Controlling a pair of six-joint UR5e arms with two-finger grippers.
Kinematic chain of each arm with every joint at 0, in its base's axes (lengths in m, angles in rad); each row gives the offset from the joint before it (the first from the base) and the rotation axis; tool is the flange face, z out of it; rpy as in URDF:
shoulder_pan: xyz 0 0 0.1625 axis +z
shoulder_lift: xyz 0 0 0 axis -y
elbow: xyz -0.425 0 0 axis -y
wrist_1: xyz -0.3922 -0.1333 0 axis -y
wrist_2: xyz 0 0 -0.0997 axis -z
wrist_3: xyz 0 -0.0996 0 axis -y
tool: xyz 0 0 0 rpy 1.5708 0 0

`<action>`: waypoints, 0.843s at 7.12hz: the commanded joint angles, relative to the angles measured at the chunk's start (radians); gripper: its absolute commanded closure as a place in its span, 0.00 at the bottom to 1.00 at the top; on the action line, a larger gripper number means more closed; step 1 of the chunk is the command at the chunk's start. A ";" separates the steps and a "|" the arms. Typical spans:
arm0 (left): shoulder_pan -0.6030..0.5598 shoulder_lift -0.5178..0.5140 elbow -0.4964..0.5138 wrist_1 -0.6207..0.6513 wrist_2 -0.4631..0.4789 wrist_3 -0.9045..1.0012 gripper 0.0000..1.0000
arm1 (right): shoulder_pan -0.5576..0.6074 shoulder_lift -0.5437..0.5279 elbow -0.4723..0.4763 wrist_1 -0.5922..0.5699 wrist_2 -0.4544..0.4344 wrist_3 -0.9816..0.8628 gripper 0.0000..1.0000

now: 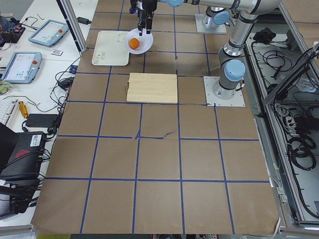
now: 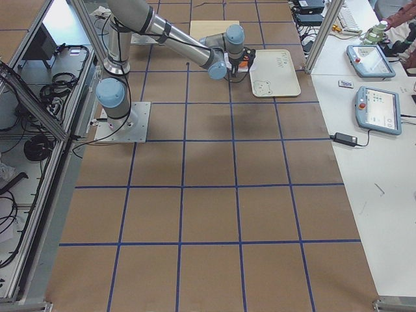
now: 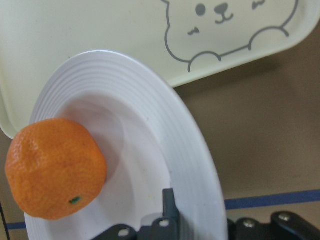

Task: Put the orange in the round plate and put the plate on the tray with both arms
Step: 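Slide the plate with the right gripper onto the bear-printed tray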

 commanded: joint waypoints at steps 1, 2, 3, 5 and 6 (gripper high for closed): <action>0.001 0.001 0.000 0.000 0.000 0.000 0.00 | -0.038 0.018 -0.121 0.000 0.066 -0.010 1.00; 0.001 0.001 0.000 0.000 0.000 0.000 0.00 | -0.068 0.090 -0.182 -0.003 0.104 -0.019 1.00; 0.003 0.001 0.001 0.003 0.000 0.000 0.00 | -0.084 0.169 -0.260 -0.005 0.141 -0.034 1.00; 0.007 0.001 0.000 0.001 0.000 0.000 0.00 | -0.089 0.346 -0.452 -0.009 0.131 -0.033 1.00; 0.007 0.001 0.000 0.001 -0.002 0.000 0.00 | -0.089 0.418 -0.523 -0.009 0.129 -0.030 1.00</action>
